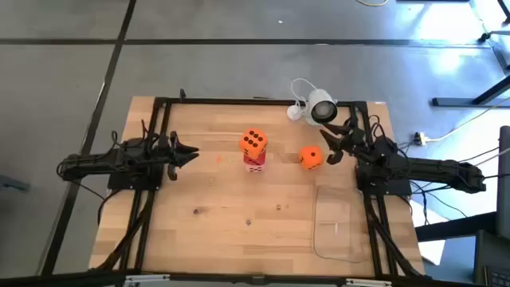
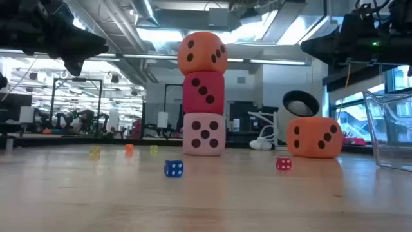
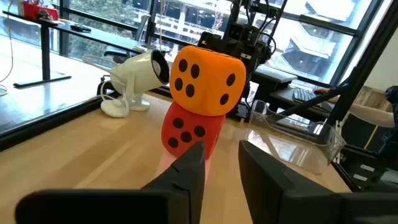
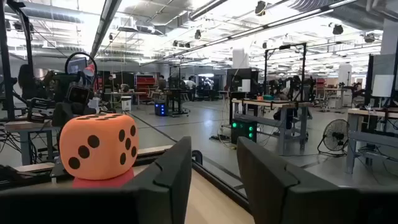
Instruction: Pick & Place Dice
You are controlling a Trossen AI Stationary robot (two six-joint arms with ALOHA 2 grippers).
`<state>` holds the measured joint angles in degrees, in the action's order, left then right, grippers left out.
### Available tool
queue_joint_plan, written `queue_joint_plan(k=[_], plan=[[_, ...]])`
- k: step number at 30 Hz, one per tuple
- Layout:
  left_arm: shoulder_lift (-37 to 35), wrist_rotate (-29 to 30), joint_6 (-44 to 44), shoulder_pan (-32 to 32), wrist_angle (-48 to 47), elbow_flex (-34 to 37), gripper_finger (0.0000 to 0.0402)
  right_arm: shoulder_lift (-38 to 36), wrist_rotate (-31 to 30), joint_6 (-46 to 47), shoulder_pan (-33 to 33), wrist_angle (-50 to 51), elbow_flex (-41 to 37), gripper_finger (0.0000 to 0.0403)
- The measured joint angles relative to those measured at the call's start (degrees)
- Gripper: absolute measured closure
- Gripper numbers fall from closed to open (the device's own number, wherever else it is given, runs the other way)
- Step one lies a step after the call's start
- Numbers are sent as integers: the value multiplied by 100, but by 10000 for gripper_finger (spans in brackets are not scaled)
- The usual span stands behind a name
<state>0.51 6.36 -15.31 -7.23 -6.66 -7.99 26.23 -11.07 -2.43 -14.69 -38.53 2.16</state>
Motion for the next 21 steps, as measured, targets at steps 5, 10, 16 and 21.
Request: queue_joint_plan(k=[5,10,16,21], plan=[[0,0,0,0,-1,0,309,0,0,-1,0,0,-1,273],[0,-1,0,-1,0,0,311,1,0,1,1,1,1,273],[0,-1,0,1,0,0,308,-1,0,1,1,1,1,273],[0,1,0,1,-2,0,307,0,0,1,0,0,0,273]])
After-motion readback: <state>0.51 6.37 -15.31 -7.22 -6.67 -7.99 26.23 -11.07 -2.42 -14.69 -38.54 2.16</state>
